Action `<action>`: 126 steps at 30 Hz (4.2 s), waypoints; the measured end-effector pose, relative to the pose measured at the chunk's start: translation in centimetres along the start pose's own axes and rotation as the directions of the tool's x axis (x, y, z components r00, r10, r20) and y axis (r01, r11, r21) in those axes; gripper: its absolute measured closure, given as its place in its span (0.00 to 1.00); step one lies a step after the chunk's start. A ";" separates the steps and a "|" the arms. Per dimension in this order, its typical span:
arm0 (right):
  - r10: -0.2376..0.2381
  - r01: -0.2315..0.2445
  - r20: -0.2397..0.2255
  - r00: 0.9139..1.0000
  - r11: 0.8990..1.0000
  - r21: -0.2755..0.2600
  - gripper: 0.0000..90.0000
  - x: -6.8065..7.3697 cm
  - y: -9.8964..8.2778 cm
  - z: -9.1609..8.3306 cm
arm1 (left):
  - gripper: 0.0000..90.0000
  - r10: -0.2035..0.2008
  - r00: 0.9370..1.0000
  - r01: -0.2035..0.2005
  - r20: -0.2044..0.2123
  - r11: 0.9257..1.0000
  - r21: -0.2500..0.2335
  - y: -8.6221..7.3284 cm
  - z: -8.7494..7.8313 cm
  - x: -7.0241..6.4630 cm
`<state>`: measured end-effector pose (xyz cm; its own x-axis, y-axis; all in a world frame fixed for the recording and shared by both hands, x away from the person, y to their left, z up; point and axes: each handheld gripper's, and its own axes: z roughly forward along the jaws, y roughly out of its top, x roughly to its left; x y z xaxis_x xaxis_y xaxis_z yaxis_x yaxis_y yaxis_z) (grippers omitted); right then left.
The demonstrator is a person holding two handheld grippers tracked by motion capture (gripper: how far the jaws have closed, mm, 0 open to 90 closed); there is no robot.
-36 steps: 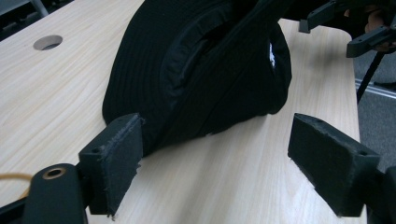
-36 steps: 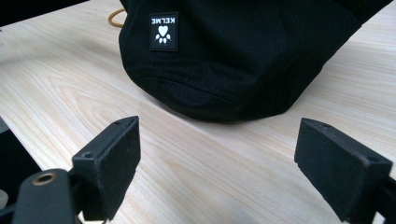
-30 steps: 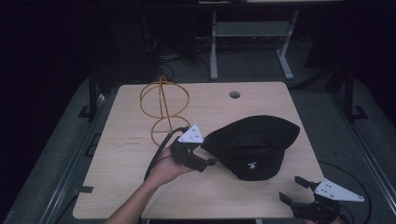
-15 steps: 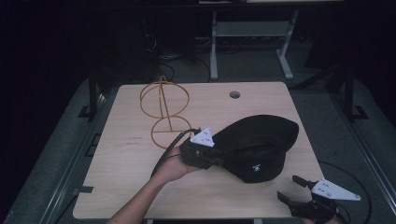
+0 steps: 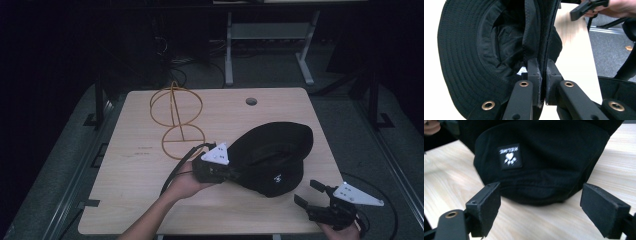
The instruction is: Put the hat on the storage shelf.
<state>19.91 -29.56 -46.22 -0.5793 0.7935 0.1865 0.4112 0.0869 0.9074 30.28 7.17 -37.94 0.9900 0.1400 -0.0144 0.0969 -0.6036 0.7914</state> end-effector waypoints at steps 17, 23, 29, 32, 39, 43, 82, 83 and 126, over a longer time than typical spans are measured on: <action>0.106 -0.102 -0.066 0.992 0.993 0.062 0.28 -2.0 1.1 4.2 | 0.95 0.000 1.000 0.000 0.010 1.000 -0.013 -0.8 -0.9 -0.2; 0.137 -0.131 -0.092 0.986 0.989 0.070 0.53 -2.3 1.2 4.8 | 0.95 -0.003 1.000 0.003 0.011 1.000 -0.006 -1.1 -0.8 -0.2; 0.123 -0.118 -0.087 0.989 0.991 0.067 0.76 -2.2 1.1 4.7 | 0.95 -0.006 1.000 0.006 0.010 1.000 -0.003 -1.4 -0.7 -0.2; 0.109 -0.104 -0.096 0.989 0.993 0.057 0.85 -1.9 1.2 4.8 | 0.95 -0.004 1.000 0.004 0.002 1.000 0.001 -1.5 -0.8 -0.3; 0.072 -0.071 -0.112 0.991 0.997 0.014 0.95 -1.4 1.7 3.9 | 0.94 -0.005 1.000 0.005 -0.011 1.000 0.007 -1.8 -1.0 -0.2; 0.046 -0.048 -0.115 0.992 0.999 -0.019 0.96 -1.0 2.3 3.1 | 0.89 0.004 0.999 -0.003 -0.035 1.000 0.019 -1.8 -1.2 -0.3; -0.113 0.091 -0.107 0.988 0.978 -0.188 0.98 1.2 12.6 -2.8 | 0.61 -0.050 0.991 0.049 -0.121 0.999 -0.012 -6.0 -3.9 -2.2; -0.117 0.095 -0.111 0.987 0.978 -0.186 0.98 1.2 12.9 -2.8 | 0.61 -0.055 0.991 0.054 -0.118 0.998 -0.017 -6.2 -3.9 -2.3; -0.165 0.147 -0.179 0.970 0.983 -0.108 0.98 3.1 25.1 1.5 | 0.53 -0.075 0.988 0.065 -0.132 0.995 -0.074 -8.7 -3.1 -2.4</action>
<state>29.51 -24.05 -23.46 -0.7554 0.6477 0.0990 0.2432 0.1369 0.9603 26.75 14.56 -42.92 0.9579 0.2871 0.0072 0.1537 -0.5336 0.8317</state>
